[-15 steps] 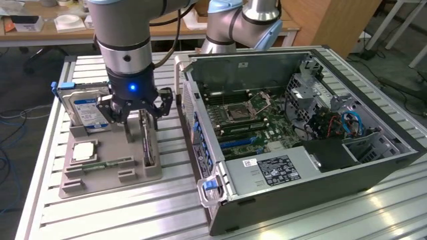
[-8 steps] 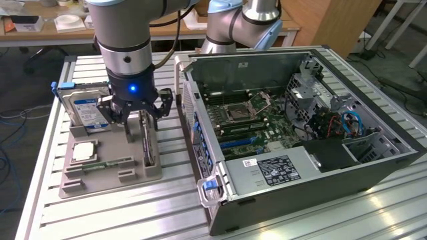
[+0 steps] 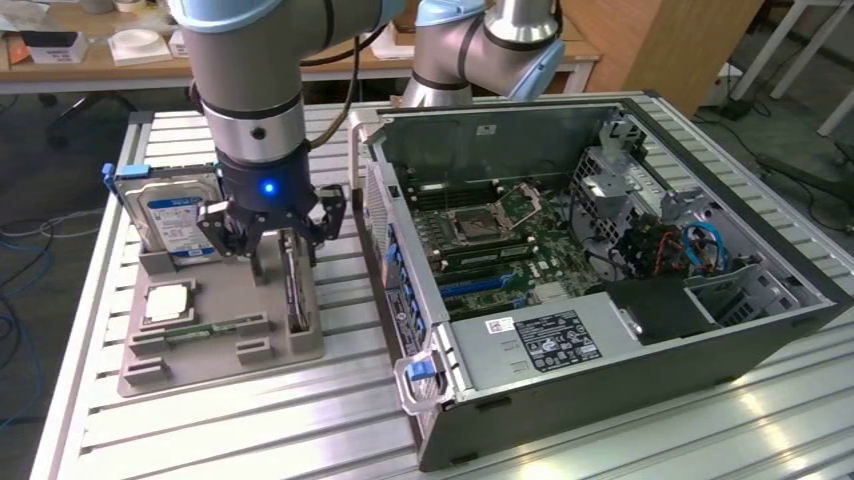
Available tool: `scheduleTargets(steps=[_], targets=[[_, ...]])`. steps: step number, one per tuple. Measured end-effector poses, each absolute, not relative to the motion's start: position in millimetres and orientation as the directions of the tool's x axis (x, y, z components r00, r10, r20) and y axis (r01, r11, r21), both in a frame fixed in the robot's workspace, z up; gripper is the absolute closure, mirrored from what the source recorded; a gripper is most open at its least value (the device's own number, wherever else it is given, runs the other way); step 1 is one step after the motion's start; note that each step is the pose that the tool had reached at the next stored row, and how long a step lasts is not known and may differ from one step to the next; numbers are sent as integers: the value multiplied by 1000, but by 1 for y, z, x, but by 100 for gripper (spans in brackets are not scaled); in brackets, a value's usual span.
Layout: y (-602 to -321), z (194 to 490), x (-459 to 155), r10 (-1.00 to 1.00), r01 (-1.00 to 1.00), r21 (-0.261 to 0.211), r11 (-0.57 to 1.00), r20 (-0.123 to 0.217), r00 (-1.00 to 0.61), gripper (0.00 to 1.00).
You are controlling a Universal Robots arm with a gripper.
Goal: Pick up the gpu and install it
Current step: 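Pick up the gpu and move the gpu toward the slot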
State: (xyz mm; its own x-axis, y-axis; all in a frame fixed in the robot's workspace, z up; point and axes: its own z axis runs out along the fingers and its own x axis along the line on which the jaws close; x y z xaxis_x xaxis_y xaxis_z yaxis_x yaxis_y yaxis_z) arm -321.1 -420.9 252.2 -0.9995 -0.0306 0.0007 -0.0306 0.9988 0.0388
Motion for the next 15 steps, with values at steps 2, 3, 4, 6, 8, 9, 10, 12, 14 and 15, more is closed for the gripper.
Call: scheduleTargets(steps=[2, 3, 4, 6, 8, 9, 10, 12, 14, 15], targets=[[-421, 249, -321, -37, -37, 39, 999, 1, -999, 35], [-421, 247, -321, -37, -37, 39, 999, 1, -999, 35], [-421, 245, -321, -37, -37, 39, 999, 1, -999, 35], [-421, 241, -321, -37, -37, 39, 999, 1, -999, 35], [-421, 239, -321, -30, -30, 39, 999, 1, -1000, 35], [-421, 238, -321, -21, -21, 39, 999, 1, -1000, 35], [-421, 237, -321, -10, -10, 39, 999, 1, -1000, 35], [-421, 237, -321, -3, -3, 39, 999, 1, -1000, 35], [-421, 237, -321, -3, -3, 39, 999, 1, -1000, 35], [-421, 237, -321, -3, -3, 39, 999, 1, -1000, 35]])
